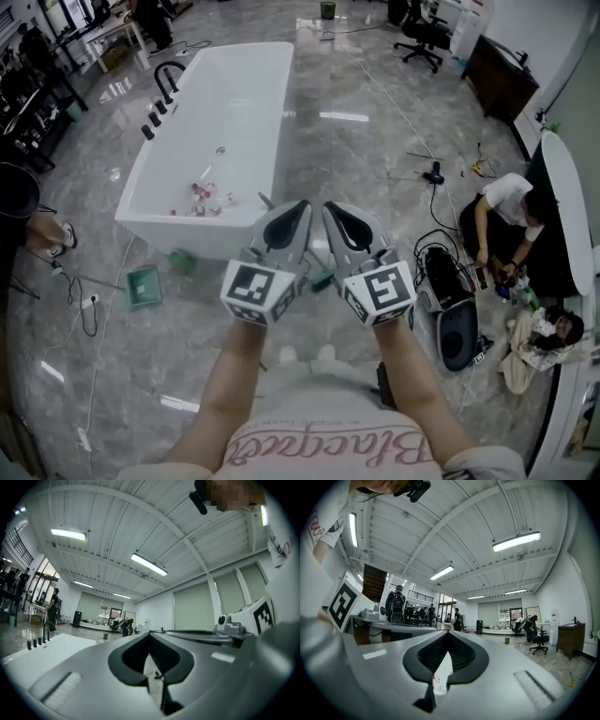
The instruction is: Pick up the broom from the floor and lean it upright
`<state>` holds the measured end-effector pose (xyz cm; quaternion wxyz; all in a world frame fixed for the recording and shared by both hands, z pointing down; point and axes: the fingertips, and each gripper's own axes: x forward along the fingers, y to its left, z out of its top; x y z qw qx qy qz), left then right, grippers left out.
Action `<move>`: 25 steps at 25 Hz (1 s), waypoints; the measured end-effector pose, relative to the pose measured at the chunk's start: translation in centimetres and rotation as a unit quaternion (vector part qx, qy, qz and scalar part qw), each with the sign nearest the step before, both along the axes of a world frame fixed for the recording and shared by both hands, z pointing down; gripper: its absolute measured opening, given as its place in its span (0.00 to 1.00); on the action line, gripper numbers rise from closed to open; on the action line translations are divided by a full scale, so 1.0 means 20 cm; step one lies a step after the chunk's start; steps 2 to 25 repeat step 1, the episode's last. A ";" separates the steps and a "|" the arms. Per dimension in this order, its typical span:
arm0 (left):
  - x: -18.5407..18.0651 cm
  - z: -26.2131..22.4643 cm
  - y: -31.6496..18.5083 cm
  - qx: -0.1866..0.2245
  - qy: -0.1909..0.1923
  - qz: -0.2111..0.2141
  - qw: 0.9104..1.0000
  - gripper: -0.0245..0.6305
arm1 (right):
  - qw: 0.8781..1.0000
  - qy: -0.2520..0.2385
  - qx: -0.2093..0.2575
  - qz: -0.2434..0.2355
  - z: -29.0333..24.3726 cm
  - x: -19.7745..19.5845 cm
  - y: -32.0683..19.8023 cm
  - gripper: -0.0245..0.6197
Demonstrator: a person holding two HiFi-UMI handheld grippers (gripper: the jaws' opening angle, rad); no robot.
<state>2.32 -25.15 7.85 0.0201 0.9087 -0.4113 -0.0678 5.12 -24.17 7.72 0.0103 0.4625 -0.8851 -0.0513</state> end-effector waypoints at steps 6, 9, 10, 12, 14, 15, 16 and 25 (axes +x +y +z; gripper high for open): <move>0.00 -0.01 0.01 0.002 -0.001 -0.001 1.000 0.04 | 1.000 0.002 0.004 0.000 -0.02 0.00 0.00 0.04; 0.00 -0.01 0.01 0.002 -0.001 -0.001 1.000 0.04 | 1.000 0.002 0.004 0.000 -0.02 0.00 0.00 0.04; 0.00 -0.01 0.01 0.002 -0.001 -0.001 1.000 0.04 | 1.000 0.002 0.004 0.000 -0.02 0.00 0.00 0.04; 0.00 -0.01 0.01 0.002 -0.001 -0.001 1.000 0.04 | 1.000 0.002 0.004 0.000 -0.02 0.00 0.00 0.04; 0.00 -0.01 0.01 0.002 -0.001 -0.001 1.000 0.04 | 1.000 0.002 0.004 0.000 -0.02 0.00 0.00 0.04; 0.00 -0.01 0.01 0.002 -0.001 -0.001 1.000 0.04 | 1.000 0.002 0.004 0.000 -0.02 0.00 0.00 0.04; 0.00 -0.01 0.01 0.002 -0.001 -0.001 1.000 0.04 | 1.000 0.002 0.004 0.000 -0.02 0.00 0.00 0.04; 0.00 -0.01 0.01 0.002 -0.001 -0.001 1.000 0.04 | 1.000 0.002 0.004 0.000 -0.02 0.00 0.00 0.04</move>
